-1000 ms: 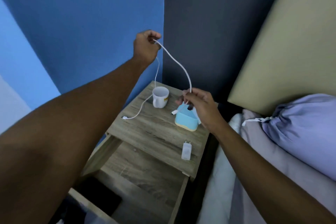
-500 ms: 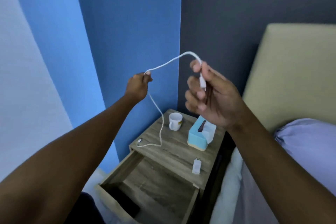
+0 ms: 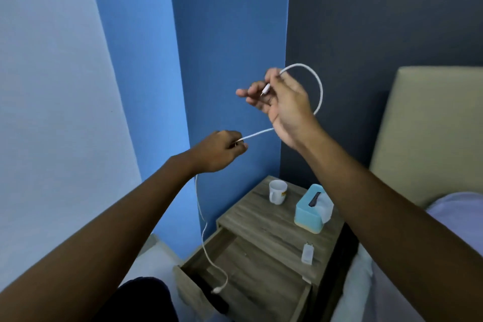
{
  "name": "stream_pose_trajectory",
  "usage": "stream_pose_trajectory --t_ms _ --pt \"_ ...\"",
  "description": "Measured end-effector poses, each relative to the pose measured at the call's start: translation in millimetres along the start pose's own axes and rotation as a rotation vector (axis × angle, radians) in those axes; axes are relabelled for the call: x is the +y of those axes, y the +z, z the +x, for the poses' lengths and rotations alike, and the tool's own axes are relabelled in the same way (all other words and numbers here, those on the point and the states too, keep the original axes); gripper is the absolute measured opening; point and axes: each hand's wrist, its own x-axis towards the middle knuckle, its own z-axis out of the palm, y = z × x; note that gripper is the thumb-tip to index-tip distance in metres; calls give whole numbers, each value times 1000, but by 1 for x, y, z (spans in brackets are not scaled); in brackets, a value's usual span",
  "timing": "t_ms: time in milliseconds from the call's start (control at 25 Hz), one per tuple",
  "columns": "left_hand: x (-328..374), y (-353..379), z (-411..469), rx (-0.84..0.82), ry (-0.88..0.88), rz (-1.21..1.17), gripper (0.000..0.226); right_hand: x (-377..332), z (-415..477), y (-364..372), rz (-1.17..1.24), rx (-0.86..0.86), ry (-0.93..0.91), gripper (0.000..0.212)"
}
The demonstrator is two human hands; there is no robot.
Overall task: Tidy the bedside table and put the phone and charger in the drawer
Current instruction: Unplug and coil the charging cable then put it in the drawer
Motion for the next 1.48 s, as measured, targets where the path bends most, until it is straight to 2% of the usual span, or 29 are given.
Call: stream_pose_trajectory --t_ms 80,240,400,560,680,760,840,960,1040,1120,1200,1280,1360,1400,1480 --pt "11 -28 -14 -9 -12 3 26 20 -1 2 -240 -25 157 28" --pt "28 -74 -43 -85 -55 -94 23 43 -17 -7 -431 -82 378 25" --pt "31 -87 -56 13 -19 -360 27 52 -37 -9 -482 -382 569 35" --pt "18 -89 -58 126 3 -680 28 47 -53 -3 -139 -512 690 52" --pt "7 -77 -51 220 -18 -814 26 38 -60 -2 194 -643 728 47" --pt "2 -56 -47 206 -72 -827 30 30 -64 5 399 -653 680 41" --pt "-4 -30 -46 137 -126 -755 37 18 -59 15 553 -533 537 38" --pt "-19 -1 -54 63 -126 -506 45 1 -35 16 722 -213 206 38" --pt "-25 6 -60 78 -72 -301 45 3 -13 12 571 -23 16 41" --pt "-19 0 -62 92 0 -157 43 26 2 9 175 92 -76 39" --pt "-5 -13 -61 89 85 -46 42 58 4 7 -284 83 -73 38" --pt "11 -30 -60 96 132 14 41 82 -1 0 -553 -53 60 37" --pt "18 -49 -62 118 134 -31 33 90 -12 -7 -664 -228 272 37" --pt "19 -58 -64 125 121 -83 29 89 -19 -7 -648 -320 399 39" --pt "14 -71 -67 135 75 -249 26 82 -34 -2 -441 -468 593 44"
